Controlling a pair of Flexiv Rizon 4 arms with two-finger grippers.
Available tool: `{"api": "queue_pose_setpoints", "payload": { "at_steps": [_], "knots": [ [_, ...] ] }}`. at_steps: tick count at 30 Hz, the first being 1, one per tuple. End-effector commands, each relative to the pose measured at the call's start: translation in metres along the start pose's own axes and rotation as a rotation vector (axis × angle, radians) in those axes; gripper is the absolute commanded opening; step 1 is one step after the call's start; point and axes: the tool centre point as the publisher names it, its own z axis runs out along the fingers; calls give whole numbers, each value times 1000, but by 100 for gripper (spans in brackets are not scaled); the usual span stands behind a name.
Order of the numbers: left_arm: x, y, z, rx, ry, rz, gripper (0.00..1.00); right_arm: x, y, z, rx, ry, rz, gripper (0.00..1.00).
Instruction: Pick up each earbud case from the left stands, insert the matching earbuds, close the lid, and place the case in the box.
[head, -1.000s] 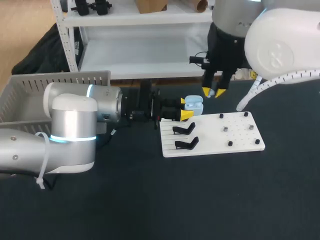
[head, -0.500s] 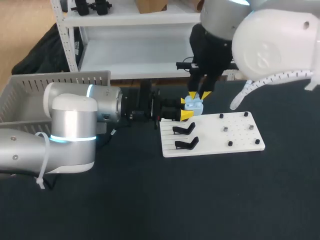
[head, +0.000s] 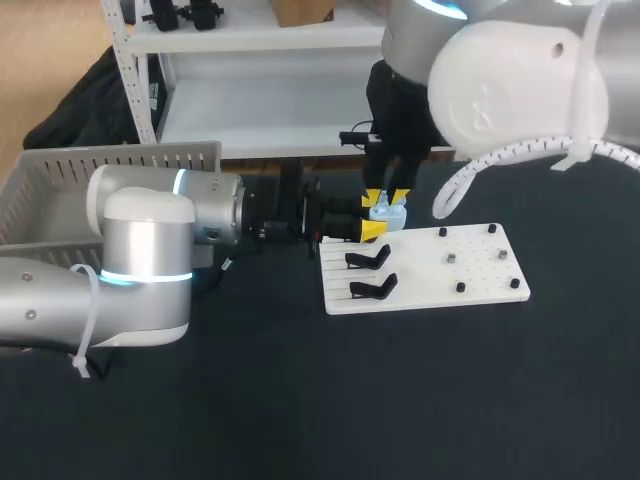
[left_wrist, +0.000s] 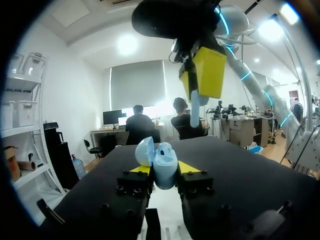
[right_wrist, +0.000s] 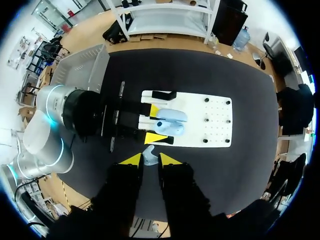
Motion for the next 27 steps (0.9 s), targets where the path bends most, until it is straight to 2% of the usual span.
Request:
{"api": "queue_pose_setpoints", "payload": {
  "at_steps": [1, 27],
  "knots": [
    [1, 0, 0, -2, -2, 2, 0, -3, 2, 5, 5, -9, 14, 0],
    [1, 0, 0, -2, -2, 2, 0, -11, -2, 21, -17, -85, 147, 0]
  ]
}}
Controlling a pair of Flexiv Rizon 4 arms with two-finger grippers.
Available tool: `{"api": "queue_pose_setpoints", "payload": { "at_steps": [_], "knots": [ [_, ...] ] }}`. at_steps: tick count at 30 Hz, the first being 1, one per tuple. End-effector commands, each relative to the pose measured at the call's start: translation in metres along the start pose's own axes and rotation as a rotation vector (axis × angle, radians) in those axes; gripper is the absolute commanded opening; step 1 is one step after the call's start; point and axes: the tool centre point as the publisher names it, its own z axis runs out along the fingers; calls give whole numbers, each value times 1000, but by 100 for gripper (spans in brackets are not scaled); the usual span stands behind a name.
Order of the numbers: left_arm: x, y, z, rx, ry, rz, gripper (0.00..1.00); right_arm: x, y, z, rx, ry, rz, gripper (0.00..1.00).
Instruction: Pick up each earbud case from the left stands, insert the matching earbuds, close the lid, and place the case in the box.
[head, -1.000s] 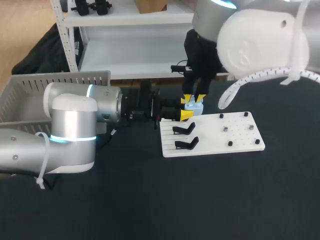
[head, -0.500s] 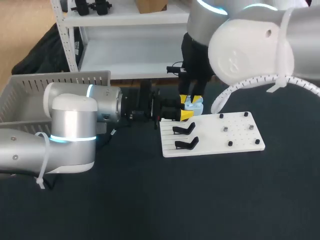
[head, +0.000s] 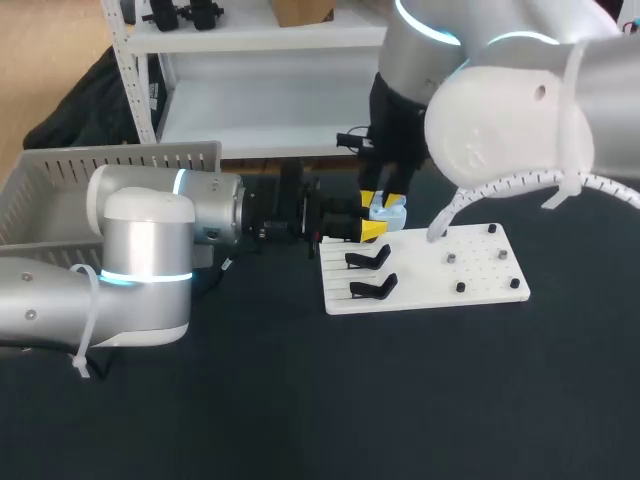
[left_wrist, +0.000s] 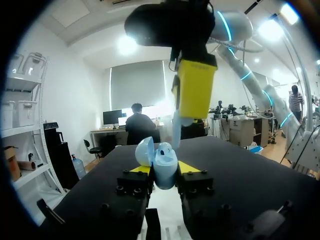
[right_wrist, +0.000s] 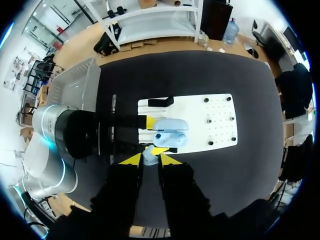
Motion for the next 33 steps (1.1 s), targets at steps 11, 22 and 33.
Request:
{"api": "queue_pose_setpoints", "payload": {
  "at_steps": [11, 22, 33],
  "knots": [
    [1, 0, 0, -2, -2, 2, 0, -2, -5, 7, -7, -27, 23, 0],
    [1, 0, 0, -2, -2, 2, 0, -7, -6, 10, -7, -26, 30, 0],
    [1, 0, 0, -2, -2, 2, 0, -8, -7, 13, -9, -20, 40, 0]
  ]
}}
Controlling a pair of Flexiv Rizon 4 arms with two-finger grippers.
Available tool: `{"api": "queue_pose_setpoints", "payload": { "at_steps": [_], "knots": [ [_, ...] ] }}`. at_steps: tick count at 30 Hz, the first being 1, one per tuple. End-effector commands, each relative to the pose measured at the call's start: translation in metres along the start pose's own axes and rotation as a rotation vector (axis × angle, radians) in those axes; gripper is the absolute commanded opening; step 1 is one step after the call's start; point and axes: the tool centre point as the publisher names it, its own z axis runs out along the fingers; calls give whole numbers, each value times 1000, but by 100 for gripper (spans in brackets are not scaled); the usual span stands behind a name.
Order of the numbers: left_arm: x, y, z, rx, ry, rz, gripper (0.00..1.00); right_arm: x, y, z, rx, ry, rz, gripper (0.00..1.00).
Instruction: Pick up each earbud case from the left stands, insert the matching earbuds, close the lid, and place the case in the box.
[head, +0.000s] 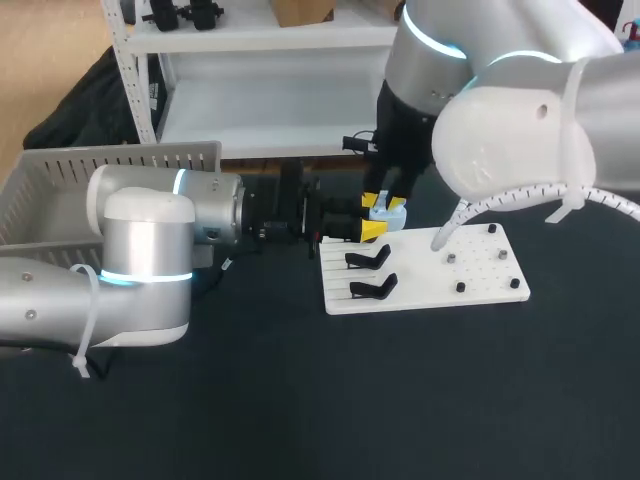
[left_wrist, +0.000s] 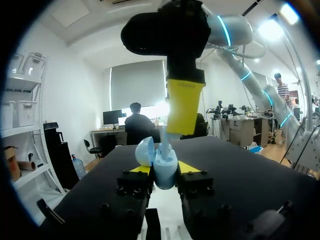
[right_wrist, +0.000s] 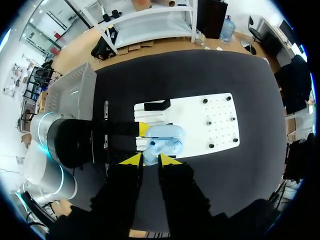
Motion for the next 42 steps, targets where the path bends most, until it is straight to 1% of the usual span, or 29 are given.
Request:
{"api": "queue_pose_setpoints", "payload": {
  "at_steps": [1, 22, 41, 42],
  "knots": [
    [1, 0, 0, -2, -2, 2, 0, 0, 1, 2, 0, -1, 3, 0],
    [1, 0, 0, -2, -2, 2, 0, -1, 0, 8, 2, 14, 9, 0],
    [1, 0, 0, -2, -2, 2, 0, -6, 0, 15, 12, 35, 5, 0],
    [1, 0, 0, -2, -2, 2, 0, -6, 0, 15, 12, 35, 4, 9]
  ]
}}
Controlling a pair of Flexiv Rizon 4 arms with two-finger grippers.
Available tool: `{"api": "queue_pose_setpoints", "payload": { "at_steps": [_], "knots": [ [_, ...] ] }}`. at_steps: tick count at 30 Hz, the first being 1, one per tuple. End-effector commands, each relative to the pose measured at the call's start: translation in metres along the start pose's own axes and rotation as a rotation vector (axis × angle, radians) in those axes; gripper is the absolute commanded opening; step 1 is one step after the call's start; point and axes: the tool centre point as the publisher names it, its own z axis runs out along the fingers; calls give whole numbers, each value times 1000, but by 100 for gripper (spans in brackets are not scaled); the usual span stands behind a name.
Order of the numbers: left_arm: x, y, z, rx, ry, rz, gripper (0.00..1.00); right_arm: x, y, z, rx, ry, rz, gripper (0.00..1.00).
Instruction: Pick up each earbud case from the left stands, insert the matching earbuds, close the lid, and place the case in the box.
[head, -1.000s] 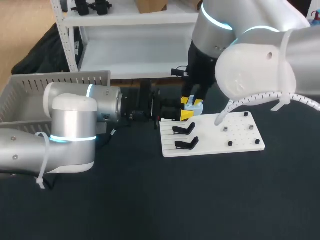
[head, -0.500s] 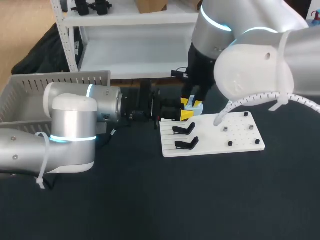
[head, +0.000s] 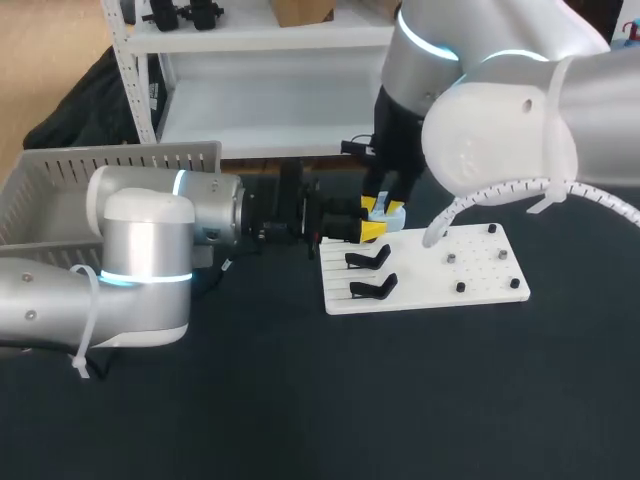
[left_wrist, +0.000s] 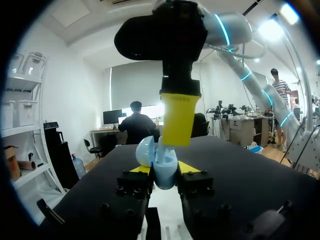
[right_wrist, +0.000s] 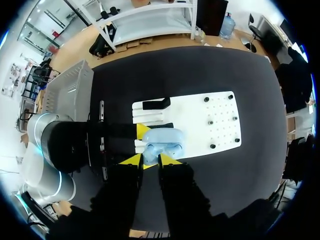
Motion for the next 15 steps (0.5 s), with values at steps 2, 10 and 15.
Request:
{"api": "queue_pose_setpoints", "payload": {
  "at_steps": [2, 10, 15],
  "knots": [
    [-1, 0, 1, -1, -3, 2, 0, -4, 3, 2, 2, 4, -2, 36],
    [-1, 0, 1, -1, -3, 2, 0, -5, 2, -2, 3, -11, -3, 57],
    [-1, 0, 1, -1, -3, 2, 0, -6, 2, -4, 3, -17, -4, 56]
  ]
}}
